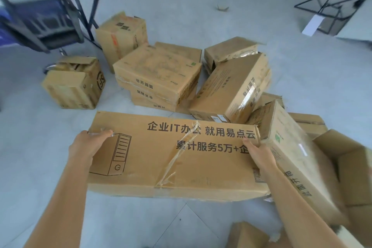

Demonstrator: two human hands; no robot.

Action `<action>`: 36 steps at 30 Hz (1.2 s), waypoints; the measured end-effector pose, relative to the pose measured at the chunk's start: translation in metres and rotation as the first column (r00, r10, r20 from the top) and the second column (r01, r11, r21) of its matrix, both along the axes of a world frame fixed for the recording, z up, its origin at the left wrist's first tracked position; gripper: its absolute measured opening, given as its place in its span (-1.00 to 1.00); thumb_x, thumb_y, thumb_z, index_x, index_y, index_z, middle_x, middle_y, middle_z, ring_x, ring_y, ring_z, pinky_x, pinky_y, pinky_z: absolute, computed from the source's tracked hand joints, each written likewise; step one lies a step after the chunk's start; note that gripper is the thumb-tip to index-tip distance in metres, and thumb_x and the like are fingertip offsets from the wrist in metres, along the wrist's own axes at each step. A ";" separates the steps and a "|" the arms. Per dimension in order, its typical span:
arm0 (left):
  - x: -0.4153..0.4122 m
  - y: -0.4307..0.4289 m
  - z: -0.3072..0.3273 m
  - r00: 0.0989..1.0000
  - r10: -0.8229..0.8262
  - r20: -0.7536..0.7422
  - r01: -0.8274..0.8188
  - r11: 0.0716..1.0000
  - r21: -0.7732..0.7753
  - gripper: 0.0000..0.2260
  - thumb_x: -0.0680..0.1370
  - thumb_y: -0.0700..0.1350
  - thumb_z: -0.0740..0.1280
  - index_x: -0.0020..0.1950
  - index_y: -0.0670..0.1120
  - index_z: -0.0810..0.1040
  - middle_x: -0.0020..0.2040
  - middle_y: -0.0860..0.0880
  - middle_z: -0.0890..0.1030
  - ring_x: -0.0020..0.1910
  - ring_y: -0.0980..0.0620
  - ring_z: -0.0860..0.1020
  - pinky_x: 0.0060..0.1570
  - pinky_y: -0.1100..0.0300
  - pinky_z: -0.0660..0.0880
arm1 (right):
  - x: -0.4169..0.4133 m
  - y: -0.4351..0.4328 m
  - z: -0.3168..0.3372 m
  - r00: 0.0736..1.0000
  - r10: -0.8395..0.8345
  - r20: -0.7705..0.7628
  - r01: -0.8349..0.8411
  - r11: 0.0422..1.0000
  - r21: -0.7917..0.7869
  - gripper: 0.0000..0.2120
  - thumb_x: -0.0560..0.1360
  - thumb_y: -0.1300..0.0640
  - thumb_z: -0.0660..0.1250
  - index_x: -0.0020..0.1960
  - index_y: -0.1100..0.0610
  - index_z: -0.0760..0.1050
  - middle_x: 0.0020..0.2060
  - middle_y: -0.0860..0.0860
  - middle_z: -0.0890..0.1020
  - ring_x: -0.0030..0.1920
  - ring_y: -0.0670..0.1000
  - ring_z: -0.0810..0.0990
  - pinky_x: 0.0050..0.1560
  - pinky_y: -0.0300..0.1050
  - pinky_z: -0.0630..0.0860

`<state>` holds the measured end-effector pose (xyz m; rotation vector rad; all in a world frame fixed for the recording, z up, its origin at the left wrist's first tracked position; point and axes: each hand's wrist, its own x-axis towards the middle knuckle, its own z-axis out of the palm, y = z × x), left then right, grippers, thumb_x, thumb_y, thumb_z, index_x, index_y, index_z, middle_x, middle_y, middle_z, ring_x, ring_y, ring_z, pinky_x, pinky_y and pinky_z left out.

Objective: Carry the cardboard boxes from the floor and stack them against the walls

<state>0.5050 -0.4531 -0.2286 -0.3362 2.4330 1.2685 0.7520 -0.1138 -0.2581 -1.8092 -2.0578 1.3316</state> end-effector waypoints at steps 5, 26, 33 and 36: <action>-0.002 -0.036 0.039 0.998 0.052 -0.045 -0.052 0.999 -0.013 -0.39 0.39 0.13 0.42 0.30 -0.19 0.39 0.24 -0.19 0.48 0.26 -0.23 0.41 0.24 -0.11 0.38 | -0.012 -0.017 0.063 0.997 0.044 -0.062 -0.043 0.999 0.024 -0.33 0.37 -0.32 0.27 0.26 0.17 0.42 0.12 0.11 0.54 0.09 0.16 0.52 0.15 0.13 0.49; -0.029 -0.261 0.098 0.911 0.366 -0.192 -0.358 0.930 0.077 -0.42 0.43 0.04 0.45 0.31 -0.26 0.37 0.22 -0.24 0.49 0.19 -0.25 0.44 0.19 -0.07 0.38 | -0.183 -0.189 0.138 0.861 0.420 -0.286 -0.418 0.906 0.072 -0.51 0.43 -0.19 0.32 0.20 0.13 0.46 0.13 0.10 0.54 0.14 0.15 0.49 0.17 0.04 0.45; 0.002 -0.344 0.082 0.790 0.593 -0.152 -0.595 0.803 0.036 -0.44 0.39 0.07 0.47 0.22 -0.19 0.35 0.06 -0.18 0.47 0.12 -0.24 0.47 0.18 -0.14 0.43 | -0.269 -0.258 0.128 0.670 0.676 -0.307 -0.699 0.714 0.046 -0.81 0.49 -0.08 0.31 -0.08 0.02 0.41 -0.05 0.00 0.49 0.02 0.05 0.44 0.15 -0.05 0.38; 0.024 -0.362 0.081 0.718 0.685 -0.124 -0.690 0.724 0.011 -0.45 0.31 0.12 0.49 0.14 -0.15 0.42 0.03 -0.15 0.49 0.14 -0.23 0.47 0.20 -0.08 0.42 | -0.317 -0.295 0.120 0.554 0.789 -0.267 -0.819 0.573 -0.007 -0.83 0.49 0.01 0.31 -0.02 0.09 0.44 -0.03 0.05 0.54 0.00 0.08 0.49 0.12 -0.02 0.43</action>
